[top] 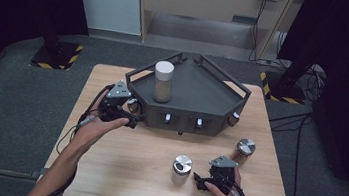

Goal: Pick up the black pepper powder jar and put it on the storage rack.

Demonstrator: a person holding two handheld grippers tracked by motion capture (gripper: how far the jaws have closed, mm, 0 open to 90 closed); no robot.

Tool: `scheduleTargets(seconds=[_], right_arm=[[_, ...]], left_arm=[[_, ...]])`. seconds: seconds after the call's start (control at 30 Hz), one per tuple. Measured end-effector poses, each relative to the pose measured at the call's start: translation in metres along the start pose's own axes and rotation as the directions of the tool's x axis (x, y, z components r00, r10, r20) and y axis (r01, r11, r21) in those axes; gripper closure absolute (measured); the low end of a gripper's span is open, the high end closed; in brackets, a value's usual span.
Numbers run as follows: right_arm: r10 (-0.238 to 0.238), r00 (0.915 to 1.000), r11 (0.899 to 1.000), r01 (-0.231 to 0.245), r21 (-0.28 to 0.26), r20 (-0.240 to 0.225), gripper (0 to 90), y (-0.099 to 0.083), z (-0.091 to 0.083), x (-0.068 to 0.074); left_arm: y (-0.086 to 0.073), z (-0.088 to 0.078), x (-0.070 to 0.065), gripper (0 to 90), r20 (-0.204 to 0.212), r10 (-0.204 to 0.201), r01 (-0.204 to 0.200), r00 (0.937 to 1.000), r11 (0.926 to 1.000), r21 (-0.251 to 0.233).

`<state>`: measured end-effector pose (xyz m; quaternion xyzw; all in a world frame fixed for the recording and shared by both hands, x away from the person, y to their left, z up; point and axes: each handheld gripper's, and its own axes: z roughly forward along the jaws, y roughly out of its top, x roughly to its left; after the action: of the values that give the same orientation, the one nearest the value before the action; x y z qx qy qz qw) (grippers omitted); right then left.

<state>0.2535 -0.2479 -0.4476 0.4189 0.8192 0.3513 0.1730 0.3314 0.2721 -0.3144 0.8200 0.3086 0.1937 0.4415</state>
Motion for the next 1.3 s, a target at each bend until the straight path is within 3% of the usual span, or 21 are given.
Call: scheduleTargets(seconds=[0.27, 0.43, 0.7, 1.3], right_arm=[[0.000, 1.0000, 1.000, 0.000, 0.000, -0.001, 1.5, 0.000, 0.000, 0.000], [0.000, 1.0000, 1.000, 0.000, 0.000, -0.001, 1.5, 0.000, 0.000, 0.000], [0.000, 1.0000, 1.000, 0.000, 0.000, -0.001, 1.5, 0.000, 0.000, 0.000], [0.000, 1.0000, 1.000, 0.000, 0.000, -0.001, 1.5, 0.000, 0.000, 0.000]], left_arm=[[-0.014, 0.002, -0.006, 1.8, -0.004, -0.018, 0.018, 0.9998, 0.9997, 0.016], [-0.027, 0.002, -0.006, 1.9, 0.002, -0.057, 0.057, 0.9984, 0.9983, 0.011], [-0.050, -0.001, -0.010, 1.9, -0.026, -0.086, 0.087, 0.9959, 0.9958, 0.028], [-0.077, 0.001, -0.028, 1.8, -0.031, -0.090, 0.091, 0.9955, 0.9939, 0.062]])
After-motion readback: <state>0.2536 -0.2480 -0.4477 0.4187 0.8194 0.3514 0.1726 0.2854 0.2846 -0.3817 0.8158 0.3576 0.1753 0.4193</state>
